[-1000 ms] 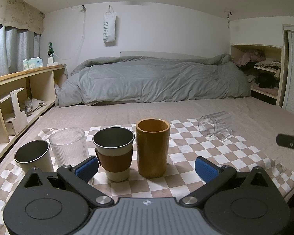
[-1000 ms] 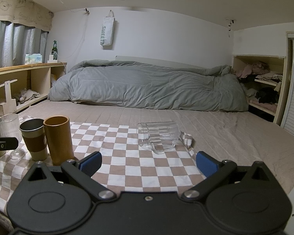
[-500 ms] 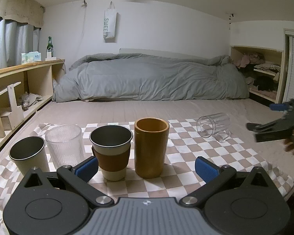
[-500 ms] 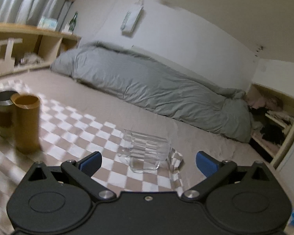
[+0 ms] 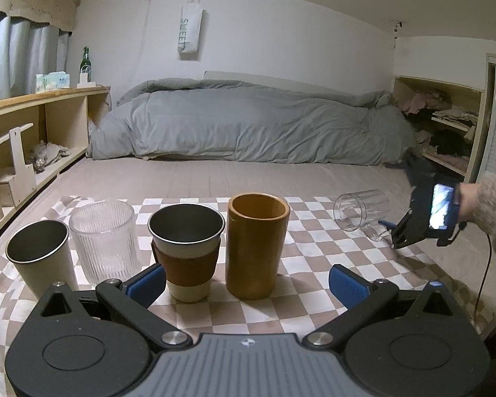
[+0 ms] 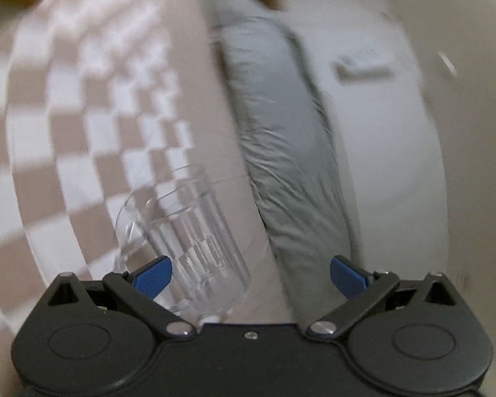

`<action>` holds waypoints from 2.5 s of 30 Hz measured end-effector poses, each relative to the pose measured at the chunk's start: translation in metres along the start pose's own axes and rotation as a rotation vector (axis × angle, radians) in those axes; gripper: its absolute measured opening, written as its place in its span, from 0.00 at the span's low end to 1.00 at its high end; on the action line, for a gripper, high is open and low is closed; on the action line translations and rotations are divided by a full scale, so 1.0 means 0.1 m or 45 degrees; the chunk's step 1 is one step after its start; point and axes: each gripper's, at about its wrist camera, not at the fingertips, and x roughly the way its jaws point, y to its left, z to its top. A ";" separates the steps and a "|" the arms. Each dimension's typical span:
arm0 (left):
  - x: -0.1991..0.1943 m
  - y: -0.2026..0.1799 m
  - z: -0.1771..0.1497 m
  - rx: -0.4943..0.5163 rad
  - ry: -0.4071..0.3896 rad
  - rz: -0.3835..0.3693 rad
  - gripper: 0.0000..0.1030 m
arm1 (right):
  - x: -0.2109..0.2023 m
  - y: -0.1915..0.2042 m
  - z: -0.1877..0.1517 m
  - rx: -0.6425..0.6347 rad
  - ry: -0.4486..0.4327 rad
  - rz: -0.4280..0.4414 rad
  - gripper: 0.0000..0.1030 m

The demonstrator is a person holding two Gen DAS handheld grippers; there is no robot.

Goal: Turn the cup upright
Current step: 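Move the right gripper to the clear handled cup lying on its side and grasp it, then lift the clear cup with the right gripper and rotate it upright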

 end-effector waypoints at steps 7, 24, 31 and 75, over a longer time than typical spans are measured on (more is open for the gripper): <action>0.05 0.00 0.00 -0.008 0.021 -0.014 1.00 | 0.30 0.26 0.08 -0.462 -0.039 0.144 0.94; -0.04 0.05 0.00 -0.051 -0.001 -0.039 1.00 | 0.21 -0.10 0.61 0.144 0.169 0.520 0.72; -0.10 0.07 0.01 -0.060 -0.019 -0.065 1.00 | 0.12 -0.48 0.81 0.713 0.369 0.871 0.71; 2.12 -1.05 0.81 -0.220 0.601 -0.165 0.88 | -0.39 -0.71 -0.85 2.374 0.150 1.205 0.85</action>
